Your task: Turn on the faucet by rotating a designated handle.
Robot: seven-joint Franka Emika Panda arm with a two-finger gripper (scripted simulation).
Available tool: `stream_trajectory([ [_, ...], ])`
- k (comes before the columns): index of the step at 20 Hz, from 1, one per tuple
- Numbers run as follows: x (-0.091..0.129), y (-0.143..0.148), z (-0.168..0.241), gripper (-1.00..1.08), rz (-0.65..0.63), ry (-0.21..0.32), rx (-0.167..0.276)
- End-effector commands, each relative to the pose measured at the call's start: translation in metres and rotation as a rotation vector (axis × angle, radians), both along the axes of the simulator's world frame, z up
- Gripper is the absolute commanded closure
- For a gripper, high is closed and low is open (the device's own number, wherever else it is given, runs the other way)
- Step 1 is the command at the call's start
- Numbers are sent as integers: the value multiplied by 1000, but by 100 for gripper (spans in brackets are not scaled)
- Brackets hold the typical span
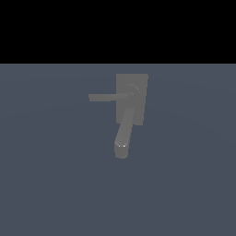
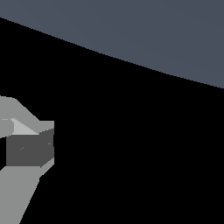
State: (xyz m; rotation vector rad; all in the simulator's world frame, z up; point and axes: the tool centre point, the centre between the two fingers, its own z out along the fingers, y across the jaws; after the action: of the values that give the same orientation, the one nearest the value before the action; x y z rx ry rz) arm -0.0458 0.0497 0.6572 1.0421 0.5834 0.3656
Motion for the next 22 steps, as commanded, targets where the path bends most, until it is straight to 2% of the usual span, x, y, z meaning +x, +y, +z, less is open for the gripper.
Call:
stream_trajectory([
  [1,-5,26,14,108,46,-40,-54],
  [7,-12,92,24,108,147,-92,-201],
  [12,-8,145,9,108,223,-93,-333],
  [17,4,191,-28,108,289,-52,-467],
  [22,26,224,-87,108,343,30,-595],
])
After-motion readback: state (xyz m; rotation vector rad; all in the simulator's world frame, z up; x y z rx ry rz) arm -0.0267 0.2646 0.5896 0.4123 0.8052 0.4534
